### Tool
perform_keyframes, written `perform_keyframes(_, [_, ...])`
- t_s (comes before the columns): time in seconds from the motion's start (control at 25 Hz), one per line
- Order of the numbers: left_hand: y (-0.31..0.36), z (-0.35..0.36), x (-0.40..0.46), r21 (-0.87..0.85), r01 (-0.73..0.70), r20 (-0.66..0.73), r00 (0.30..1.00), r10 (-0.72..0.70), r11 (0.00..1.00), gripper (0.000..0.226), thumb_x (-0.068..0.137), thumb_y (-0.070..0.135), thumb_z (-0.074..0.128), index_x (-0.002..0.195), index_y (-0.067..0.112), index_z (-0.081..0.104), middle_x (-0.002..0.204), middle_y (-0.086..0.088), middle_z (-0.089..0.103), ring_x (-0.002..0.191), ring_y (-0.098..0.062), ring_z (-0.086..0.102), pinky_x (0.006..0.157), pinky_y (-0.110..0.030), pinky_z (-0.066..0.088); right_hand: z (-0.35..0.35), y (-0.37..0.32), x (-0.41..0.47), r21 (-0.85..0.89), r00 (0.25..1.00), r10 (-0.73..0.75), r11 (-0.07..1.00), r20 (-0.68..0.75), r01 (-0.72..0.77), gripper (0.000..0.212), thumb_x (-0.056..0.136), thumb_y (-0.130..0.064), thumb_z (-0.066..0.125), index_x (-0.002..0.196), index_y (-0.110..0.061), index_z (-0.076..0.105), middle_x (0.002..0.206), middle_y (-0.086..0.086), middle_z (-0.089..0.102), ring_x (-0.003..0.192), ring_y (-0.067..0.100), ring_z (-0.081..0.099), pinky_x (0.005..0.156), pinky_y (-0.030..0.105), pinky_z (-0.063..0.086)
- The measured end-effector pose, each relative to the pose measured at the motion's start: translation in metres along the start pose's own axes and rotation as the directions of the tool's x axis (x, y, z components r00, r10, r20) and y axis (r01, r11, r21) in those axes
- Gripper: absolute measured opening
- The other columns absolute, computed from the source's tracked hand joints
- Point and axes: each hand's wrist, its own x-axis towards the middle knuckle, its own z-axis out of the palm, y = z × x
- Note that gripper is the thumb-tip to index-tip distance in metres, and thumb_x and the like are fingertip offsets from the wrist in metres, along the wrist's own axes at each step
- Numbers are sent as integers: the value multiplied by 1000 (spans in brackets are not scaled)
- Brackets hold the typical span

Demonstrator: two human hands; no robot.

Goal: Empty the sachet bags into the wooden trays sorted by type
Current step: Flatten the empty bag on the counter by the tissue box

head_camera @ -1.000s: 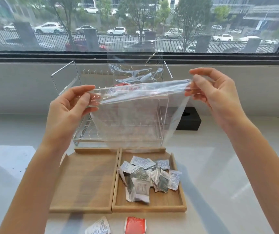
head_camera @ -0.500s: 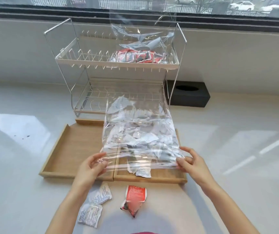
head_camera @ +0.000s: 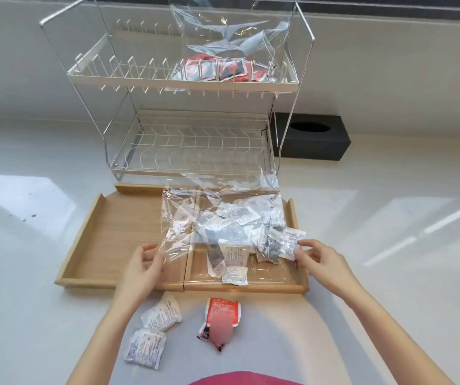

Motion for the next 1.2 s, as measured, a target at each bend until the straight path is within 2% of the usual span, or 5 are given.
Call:
perform_keyframes(0.2, [29, 0, 33, 52, -34, -62, 997, 37, 998, 32, 92, 25, 44, 118, 7, 52, 119, -12, 58, 100, -21, 52, 87, -33, 39, -12, -29, 43, 40, 997, -20, 999, -71, 23, 25, 88, -22, 50, 109, -15, 62, 105, 7, 68, 102, 22, 62, 92, 32, 44])
perform_keyframes(0.36, [47, 9, 59, -11, -8, -46, 999, 8, 1000, 38, 93, 28, 42, 123, 7, 47, 126, -11, 54, 110, -21, 51, 94, -34, 40, -2, -47, 84, 58, 1000, -6, 998, -15, 6, 36, 89, -24, 47, 124, -13, 52, 119, 8, 61, 105, 22, 56, 82, 27, 41])
perform_keyframes(0.64, [54, 20, 72, -159, -27, -74, 997, 15, 987, 42, 89, 16, 52, 128, 8, 40, 98, -2, 64, 75, -10, 59, 64, -20, 44, 19, -48, 108, 291, 998, 56, 956, -33, -45, 34, 86, -9, 54, 120, -14, 52, 84, 2, 57, 63, 10, 53, 54, 21, 45])
perform_keyframes(0.8, [52, 8, 62, -207, -165, -48, 986, 158, 964, 53, 87, 4, 51, 132, 29, 37, 116, -6, 52, 98, -18, 54, 83, -27, 48, 10, -53, 93, 431, 999, -8, 902, -46, 27, 35, 84, -2, 56, 115, -18, 54, 79, 1, 57, 67, 10, 56, 48, 12, 48])
perform_keyframes(1.2, [69, -25, 17, -36, -463, -99, 883, 458, 885, 23, 82, 7, 61, 97, 24, 64, 80, 12, 63, 67, 11, 58, 65, 0, 42, -31, -58, 33, 301, 954, -230, 911, -194, 281, 30, 82, -6, 61, 111, -15, 64, 80, -10, 65, 77, 1, 59, 75, 13, 46])
